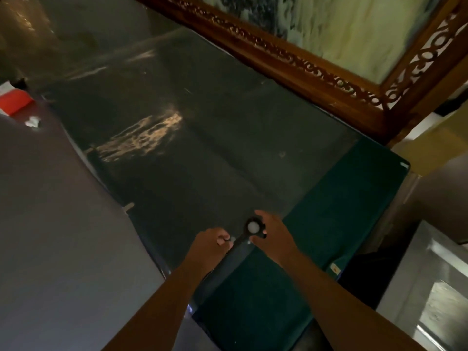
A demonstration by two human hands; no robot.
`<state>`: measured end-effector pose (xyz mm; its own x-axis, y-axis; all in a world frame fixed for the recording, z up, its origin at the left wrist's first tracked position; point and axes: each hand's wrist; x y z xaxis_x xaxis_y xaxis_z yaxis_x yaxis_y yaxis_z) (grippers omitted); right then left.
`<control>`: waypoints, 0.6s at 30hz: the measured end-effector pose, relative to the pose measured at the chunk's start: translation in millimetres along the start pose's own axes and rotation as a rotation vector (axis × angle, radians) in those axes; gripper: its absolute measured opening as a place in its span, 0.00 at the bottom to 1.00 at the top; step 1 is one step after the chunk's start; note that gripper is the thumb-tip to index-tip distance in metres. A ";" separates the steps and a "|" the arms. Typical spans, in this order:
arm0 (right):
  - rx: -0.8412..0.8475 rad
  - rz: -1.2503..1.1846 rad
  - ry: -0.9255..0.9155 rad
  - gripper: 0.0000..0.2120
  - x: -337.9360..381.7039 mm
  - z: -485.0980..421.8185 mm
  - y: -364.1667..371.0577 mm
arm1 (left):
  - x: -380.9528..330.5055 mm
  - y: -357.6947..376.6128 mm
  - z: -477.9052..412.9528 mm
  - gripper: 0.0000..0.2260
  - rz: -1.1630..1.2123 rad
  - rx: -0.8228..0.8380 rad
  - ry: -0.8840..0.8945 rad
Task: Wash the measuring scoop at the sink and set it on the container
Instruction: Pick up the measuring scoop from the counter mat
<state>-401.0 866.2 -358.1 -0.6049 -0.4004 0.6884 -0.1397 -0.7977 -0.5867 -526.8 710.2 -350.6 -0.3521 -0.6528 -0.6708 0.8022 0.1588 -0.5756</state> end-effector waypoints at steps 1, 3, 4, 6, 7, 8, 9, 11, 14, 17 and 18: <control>-0.012 0.017 -0.012 0.35 -0.7 -1.0 1.3 | 0.4 3.1 -0.5 0.08 -0.002 -0.005 -0.002; -0.035 0.040 -0.031 0.33 -1.0 -2.8 3.6 | 0.1 8.7 -0.6 0.08 -0.005 -0.013 0.002; -0.047 0.048 -0.036 0.31 -0.8 -3.5 4.8 | 0.3 11.0 -0.5 0.08 -0.005 -0.019 0.007; -0.066 0.059 -0.035 0.29 -1.0 -5.0 6.7 | 1.7 15.0 -0.2 0.07 -0.017 -0.038 0.019; -0.073 0.060 -0.032 0.28 -1.4 -5.5 7.4 | 2.4 16.6 0.5 0.06 -0.031 -0.045 0.020; -0.080 0.059 -0.031 0.28 -2.0 -5.8 8.1 | 2.7 17.7 1.1 0.06 -0.045 -0.051 0.020; -0.086 0.055 -0.028 0.28 -2.6 -6.1 8.5 | 2.4 18.5 1.5 0.05 -0.057 -0.057 0.018; -0.095 0.047 -0.024 0.27 -3.4 -6.2 9.2 | 1.6 19.1 2.1 0.05 -0.071 -0.063 0.015; -0.110 0.051 -0.025 0.27 -2.5 -3.9 9.7 | -1.1 18.2 4.7 0.05 -0.080 -0.046 -0.006; -0.140 0.029 -0.036 0.27 0.3 4.6 8.6 | -4.4 15.7 10.1 0.05 -0.082 -0.032 -0.004; -0.153 0.026 -0.040 0.27 2.0 8.8 7.4 | -6.6 13.6 12.5 0.05 -0.081 -0.034 0.001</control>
<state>-396.3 855.6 -357.3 -0.5783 -0.4405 0.6866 -0.2440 -0.7097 -0.6609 -507.5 707.4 -348.1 -0.4155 -0.6638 -0.6219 0.7545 0.1304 -0.6433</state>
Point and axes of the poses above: each hand's wrist, its own z-axis away from the middle knuckle, its own y-axis out of the palm, x = y × z, and after that the axes turned 11 degrees about x, right-handed
